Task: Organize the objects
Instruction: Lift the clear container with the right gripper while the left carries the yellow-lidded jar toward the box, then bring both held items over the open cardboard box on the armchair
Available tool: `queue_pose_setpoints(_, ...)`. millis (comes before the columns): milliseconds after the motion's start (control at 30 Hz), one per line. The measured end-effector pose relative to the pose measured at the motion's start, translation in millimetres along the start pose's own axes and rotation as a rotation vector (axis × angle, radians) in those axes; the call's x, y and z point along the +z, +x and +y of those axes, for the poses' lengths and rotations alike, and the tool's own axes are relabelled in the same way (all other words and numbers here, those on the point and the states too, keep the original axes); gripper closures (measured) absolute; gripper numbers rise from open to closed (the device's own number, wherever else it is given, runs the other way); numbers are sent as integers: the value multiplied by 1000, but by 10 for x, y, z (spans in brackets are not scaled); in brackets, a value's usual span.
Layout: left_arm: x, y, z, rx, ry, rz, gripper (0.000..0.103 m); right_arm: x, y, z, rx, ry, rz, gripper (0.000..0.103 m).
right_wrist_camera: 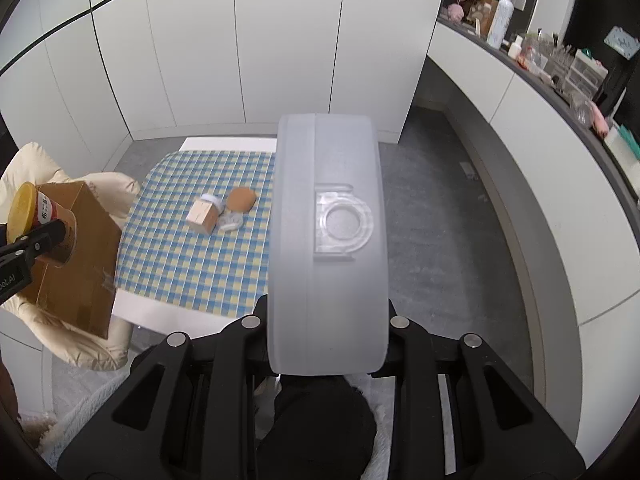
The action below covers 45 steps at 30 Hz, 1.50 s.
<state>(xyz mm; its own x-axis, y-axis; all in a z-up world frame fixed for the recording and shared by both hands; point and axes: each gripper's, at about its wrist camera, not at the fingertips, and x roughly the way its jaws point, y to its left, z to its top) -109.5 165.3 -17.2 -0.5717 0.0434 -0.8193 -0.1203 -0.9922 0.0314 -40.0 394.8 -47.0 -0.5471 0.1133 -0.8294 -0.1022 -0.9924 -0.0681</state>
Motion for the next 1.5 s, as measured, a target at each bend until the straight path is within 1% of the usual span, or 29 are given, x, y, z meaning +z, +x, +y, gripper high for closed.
queue_pose_setpoints(100, -96, -35, 23, -7, -3, -1, 49, -156, -17, -5, 7, 1, 9, 75)
queue_pose_setpoints(333, -422, -27, 80, -20, 4, 31, 49, -479, -37, -74, 31, 26, 31, 75)
queue_pose_setpoints(500, -632, -20, 123, -37, -1, 56, 49, -676, -48, -103, 27, 28, 43, 75)
queue_pose_setpoints(633, -737, -41, 188, -44, -23, 43, 49, -822, -64, -101, 24, 22, 50, 75)
queue_pose_setpoints(733, -835, -41, 214, -37, -31, 47, 49, -925, -85, -82, 23, 17, 55, 75)
queue_pose_setpoints(833, -962, -75, 237, 15, -27, 27, 49, -1026, -103, -52, 23, 14, 60, 75)
queue_pose_setpoints(867, -993, -85, 245, 21, -27, 24, 49, -1063, -108, -37, 17, 8, 60, 75)
queue_pose_setpoints(1000, -1120, -130, 281, 17, -37, 22, 49, -1192, -111, 12, 17, -4, 72, 75)
queue_pose_setpoints(1067, -1166, -156, 278, 17, -31, 23, 49, -1250, -118, 47, 20, -9, 82, 75)
queue_pose_setpoints(1200, -1214, -224, 288, -11, -36, 26, 49, -1310, -173, 89, 16, -10, 79, 75)
queue_pose_setpoints(1333, -1202, -321, 248, 2, -24, 7, 49, -1332, -281, 72, 26, 2, 57, 75)
queue_pose_setpoints(1500, -1191, -408, 197, -7, -11, -3, 49, -1337, -347, 16, 27, 9, 52, 75)
